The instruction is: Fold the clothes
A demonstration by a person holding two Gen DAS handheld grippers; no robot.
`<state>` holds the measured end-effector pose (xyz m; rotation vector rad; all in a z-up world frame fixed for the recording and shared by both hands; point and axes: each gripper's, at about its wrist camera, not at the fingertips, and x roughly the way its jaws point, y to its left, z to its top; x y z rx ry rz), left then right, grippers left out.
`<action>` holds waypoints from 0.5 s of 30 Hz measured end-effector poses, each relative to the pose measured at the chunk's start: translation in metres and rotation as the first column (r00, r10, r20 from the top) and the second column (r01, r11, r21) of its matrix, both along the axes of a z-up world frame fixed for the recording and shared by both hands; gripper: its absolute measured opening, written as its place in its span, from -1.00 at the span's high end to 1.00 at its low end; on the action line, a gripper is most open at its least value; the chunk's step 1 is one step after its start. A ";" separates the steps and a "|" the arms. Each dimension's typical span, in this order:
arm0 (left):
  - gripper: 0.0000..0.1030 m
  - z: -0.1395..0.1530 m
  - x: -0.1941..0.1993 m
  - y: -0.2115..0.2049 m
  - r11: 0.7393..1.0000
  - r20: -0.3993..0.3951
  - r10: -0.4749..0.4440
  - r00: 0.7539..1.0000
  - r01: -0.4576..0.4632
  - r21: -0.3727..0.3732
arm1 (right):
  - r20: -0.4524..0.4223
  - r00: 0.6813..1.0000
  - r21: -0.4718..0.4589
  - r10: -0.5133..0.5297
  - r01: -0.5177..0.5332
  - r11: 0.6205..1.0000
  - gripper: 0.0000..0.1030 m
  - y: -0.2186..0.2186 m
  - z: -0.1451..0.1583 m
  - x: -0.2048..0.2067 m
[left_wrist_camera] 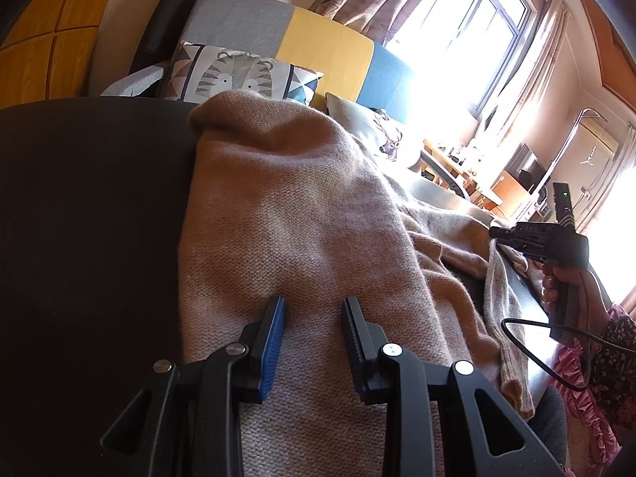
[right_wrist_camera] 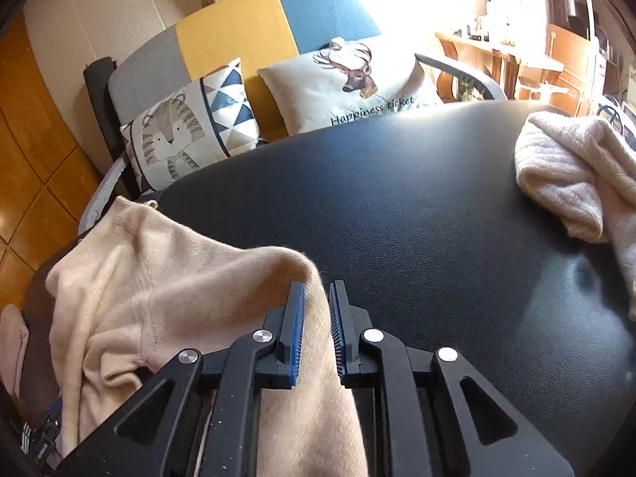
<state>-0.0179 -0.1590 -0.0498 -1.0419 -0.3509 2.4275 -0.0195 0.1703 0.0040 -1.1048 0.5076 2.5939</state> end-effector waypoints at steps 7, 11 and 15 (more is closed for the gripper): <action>0.46 0.024 -0.002 0.020 0.994 -0.042 -0.081 0.996 0.078 -0.081 | 0.090 0.951 0.048 0.294 -0.299 0.953 0.71 -0.093 0.026 0.044; 0.46 0.045 0.000 0.033 0.989 -0.120 -0.126 0.985 0.116 -0.090 | 0.171 0.875 0.032 0.453 -0.465 0.885 0.19 -0.141 0.020 0.063; 0.45 0.045 -0.013 0.040 0.985 -0.045 -0.136 0.990 0.130 -0.109 | 0.195 0.835 0.022 0.514 -0.528 0.849 -0.17 -0.168 0.014 0.077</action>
